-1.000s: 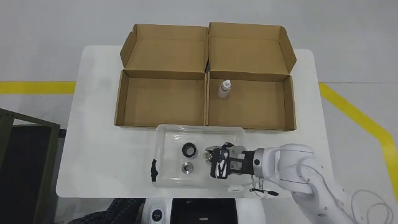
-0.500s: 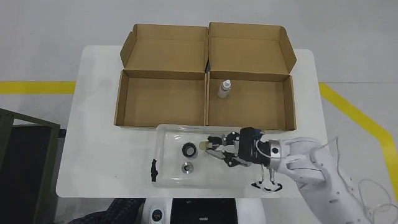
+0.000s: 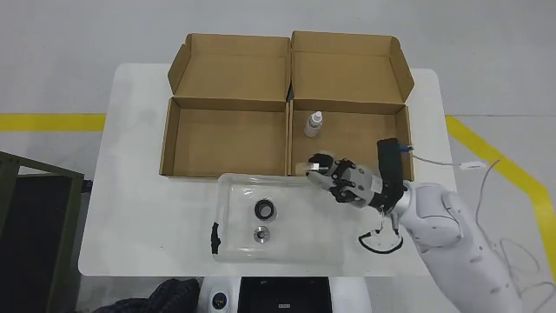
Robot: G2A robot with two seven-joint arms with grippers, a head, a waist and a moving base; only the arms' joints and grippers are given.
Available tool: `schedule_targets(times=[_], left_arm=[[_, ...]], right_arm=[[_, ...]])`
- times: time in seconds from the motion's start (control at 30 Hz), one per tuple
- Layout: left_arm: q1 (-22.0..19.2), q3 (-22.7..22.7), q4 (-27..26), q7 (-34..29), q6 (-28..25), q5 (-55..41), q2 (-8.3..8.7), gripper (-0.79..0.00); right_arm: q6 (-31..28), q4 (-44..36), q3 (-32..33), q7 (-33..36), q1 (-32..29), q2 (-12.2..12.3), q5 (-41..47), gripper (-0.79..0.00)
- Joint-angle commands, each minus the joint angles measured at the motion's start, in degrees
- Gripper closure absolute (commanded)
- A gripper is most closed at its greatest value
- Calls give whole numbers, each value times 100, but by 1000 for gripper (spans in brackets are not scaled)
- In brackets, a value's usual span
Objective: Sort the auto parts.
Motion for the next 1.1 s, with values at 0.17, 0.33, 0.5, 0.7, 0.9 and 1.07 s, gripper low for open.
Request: schedule_targets(times=[0.17, 0.33, 0.5, 0.7, 0.9, 1.07], left_arm=[[0, 0, 0, 0, 0, 0, 0, -785], [0, 0, 0, 0, 0, 0, 0, -785], [0, 0, 0, 0, 0, 0, 0, -785], [0, 0, 0, 0, 0, 0, 0, -785], [0, 0, 0, 0, 0, 0, 0, -785], [0, 0, 0, 0, 0, 0, 0, -785]], right_arm=[[-52, 147, 17, 69, 102, 2, 435, 0], [-36, 253, 33, 11, 127, -6, 636, 0], [-36, 344, 64, 61, 165, -5, 660, 0], [192, 386, 134, 159, 216, -3, 340, 0], [542, 342, 225, 174, 261, -3, -440, 0], [938, 262, 262, 265, 292, -1, -1068, 0]])
